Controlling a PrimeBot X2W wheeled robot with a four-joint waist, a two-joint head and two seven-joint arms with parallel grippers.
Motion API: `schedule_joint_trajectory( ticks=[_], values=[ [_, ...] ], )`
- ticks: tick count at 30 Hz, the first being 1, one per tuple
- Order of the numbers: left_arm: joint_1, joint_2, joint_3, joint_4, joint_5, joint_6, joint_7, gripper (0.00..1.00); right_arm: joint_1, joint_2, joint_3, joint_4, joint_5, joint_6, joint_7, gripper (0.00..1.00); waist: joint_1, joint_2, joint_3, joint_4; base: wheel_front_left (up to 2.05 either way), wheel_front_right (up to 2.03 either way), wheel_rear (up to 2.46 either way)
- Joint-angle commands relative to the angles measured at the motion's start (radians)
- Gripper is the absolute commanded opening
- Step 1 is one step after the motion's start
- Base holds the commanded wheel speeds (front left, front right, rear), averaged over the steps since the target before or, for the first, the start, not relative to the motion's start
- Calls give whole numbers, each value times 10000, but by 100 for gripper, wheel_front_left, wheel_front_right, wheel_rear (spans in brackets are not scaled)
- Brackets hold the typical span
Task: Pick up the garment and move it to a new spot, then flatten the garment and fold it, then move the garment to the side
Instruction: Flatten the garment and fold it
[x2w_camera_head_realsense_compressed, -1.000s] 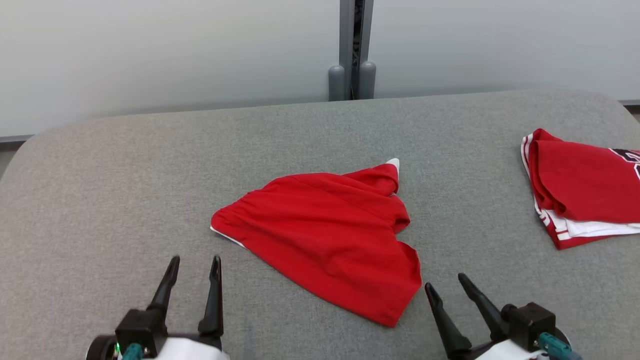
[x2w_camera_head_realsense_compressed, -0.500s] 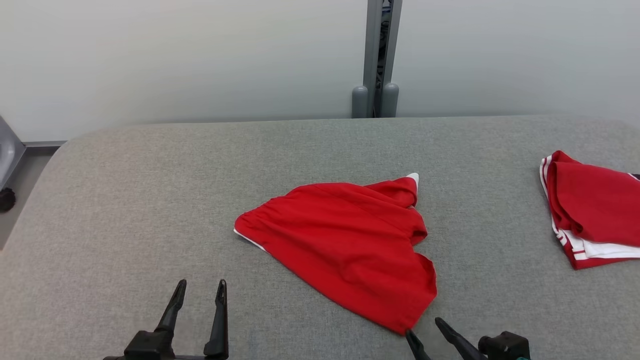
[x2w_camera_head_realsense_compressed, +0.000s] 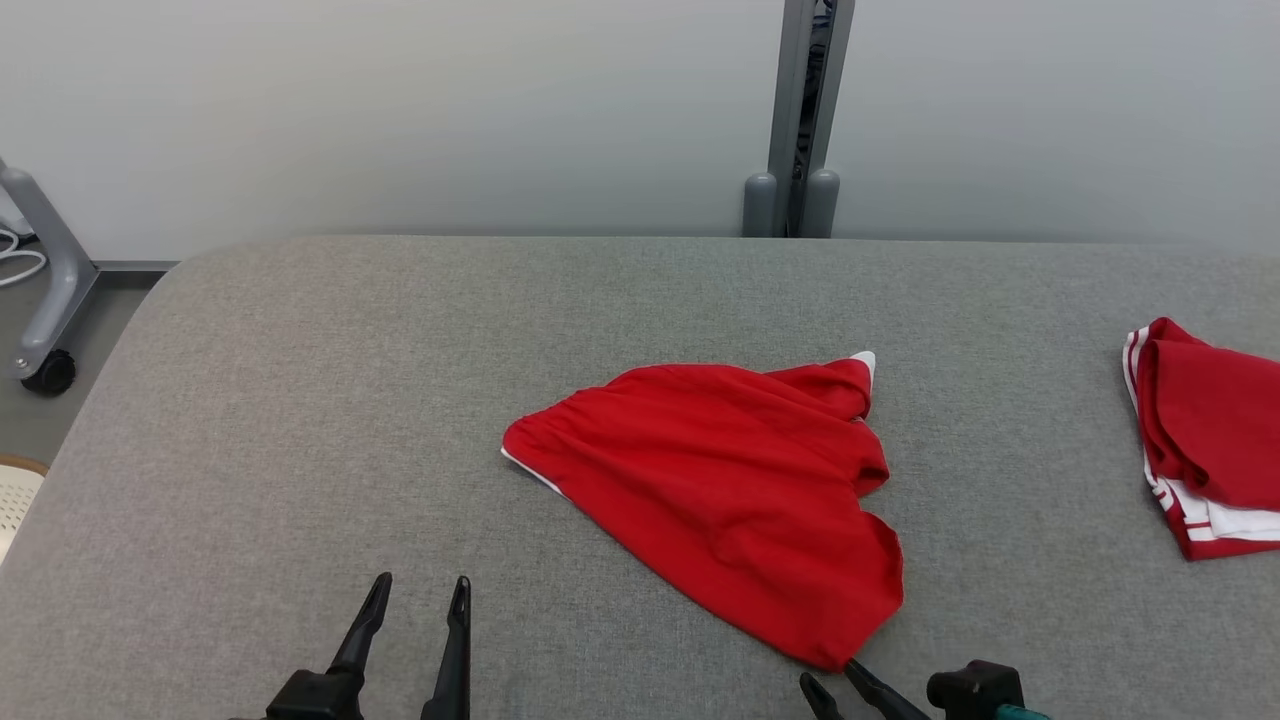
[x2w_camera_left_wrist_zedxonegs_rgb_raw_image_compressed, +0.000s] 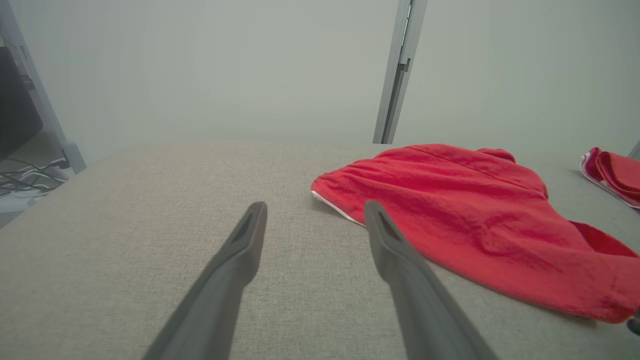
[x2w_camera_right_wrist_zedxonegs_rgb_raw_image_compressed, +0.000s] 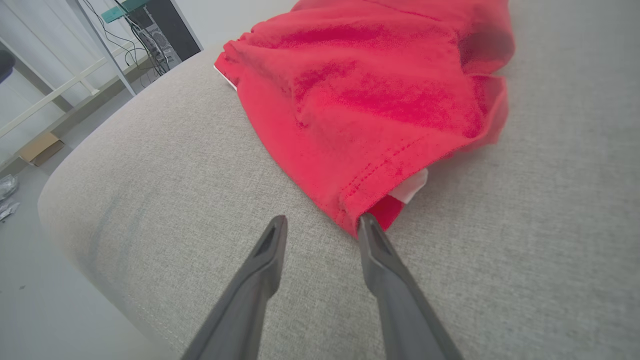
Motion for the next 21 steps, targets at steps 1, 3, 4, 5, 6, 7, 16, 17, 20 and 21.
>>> schedule_joint_trajectory(
  ticks=[1,3,4,5,6,7,16,17,20,21],
  values=[
    [-169,24,1,42,66,-51,-38,100,-263,-8,186,206,137,-1,-6,52,0,0,-12,95,0,0,0],
    [-183,19,-3,62,91,-60,-38,100,-442,21,343,316,276,-1,-6,20,0,0,-24,145,0,0,0],
    [-189,17,-10,66,71,-62,-38,100,-521,11,441,330,300,-1,-6,0,0,0,-29,165,0,0,0],
    [-195,16,-18,65,46,-53,-38,100,-597,-4,517,344,366,-1,-6,0,0,0,-31,178,0,0,0],
    [-201,15,-29,57,18,-33,-38,100,-675,-31,576,302,402,-1,-6,0,0,0,-32,186,0,0,0],
    [-207,14,-42,51,-3,-13,-38,100,-735,-73,625,246,414,-1,-6,0,0,0,-30,189,0,0,0],
    [-255,12,-112,112,-102,36,-38,100,-1201,-514,1252,-1738,291,-1,-6,0,0,0,44,-80,0,0,0],
    [-253,15,-112,125,-106,44,-38,100,-1231,-567,1257,-2039,236,0,-8,0,0,0,38,-118,0,0,0],
    [-282,17,-110,141,-121,45,-38,100,-1274,-657,1199,-2715,107,0,-6,0,0,0,24,-201,0,0,0],
    [-302,17,-108,133,-130,54,-38,100,-1267,-683,1157,-3080,66,0,-8,0,0,0,14,-246,0,0,0]
  ],
)
